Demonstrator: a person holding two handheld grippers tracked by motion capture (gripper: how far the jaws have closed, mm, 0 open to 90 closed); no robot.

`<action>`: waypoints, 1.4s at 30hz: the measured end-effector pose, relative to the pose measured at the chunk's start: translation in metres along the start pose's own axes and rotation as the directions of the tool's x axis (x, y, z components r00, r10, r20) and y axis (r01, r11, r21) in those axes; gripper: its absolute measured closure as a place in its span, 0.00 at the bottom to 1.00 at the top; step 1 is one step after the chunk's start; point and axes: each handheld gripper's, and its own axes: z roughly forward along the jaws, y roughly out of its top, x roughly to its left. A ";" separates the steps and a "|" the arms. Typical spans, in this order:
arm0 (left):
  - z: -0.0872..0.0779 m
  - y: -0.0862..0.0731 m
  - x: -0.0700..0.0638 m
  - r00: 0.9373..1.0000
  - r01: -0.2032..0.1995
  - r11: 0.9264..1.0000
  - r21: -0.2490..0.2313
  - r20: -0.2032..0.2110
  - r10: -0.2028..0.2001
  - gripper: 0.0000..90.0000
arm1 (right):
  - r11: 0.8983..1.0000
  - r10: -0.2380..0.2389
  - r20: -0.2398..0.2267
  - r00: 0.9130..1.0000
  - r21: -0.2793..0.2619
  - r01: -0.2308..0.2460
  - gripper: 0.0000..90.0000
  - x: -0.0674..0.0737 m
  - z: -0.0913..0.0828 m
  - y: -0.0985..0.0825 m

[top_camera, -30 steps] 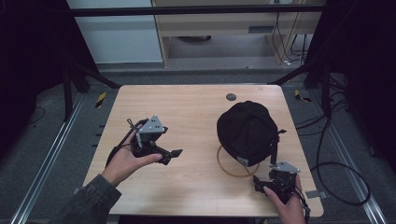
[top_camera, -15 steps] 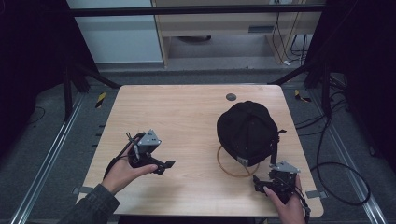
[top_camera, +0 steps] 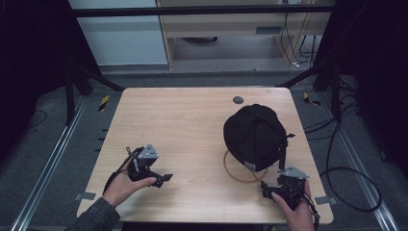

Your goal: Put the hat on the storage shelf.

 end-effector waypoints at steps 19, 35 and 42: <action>0.011 -0.043 0.035 0.994 0.083 0.997 0.000 -0.076 -0.083 0.06 | 1.000 0.000 0.000 1.000 0.000 0.000 0.00 0.000 0.000 0.000; 0.016 -0.058 0.036 0.993 0.065 0.996 -0.056 -0.098 -0.070 0.02 | 1.000 0.001 0.000 1.000 0.000 -0.001 0.00 0.000 0.000 0.000; 0.016 -0.059 0.034 0.990 0.082 0.995 -0.060 -0.114 -0.089 0.02 | 1.000 0.001 0.000 1.000 0.000 -0.001 0.00 0.000 0.000 0.000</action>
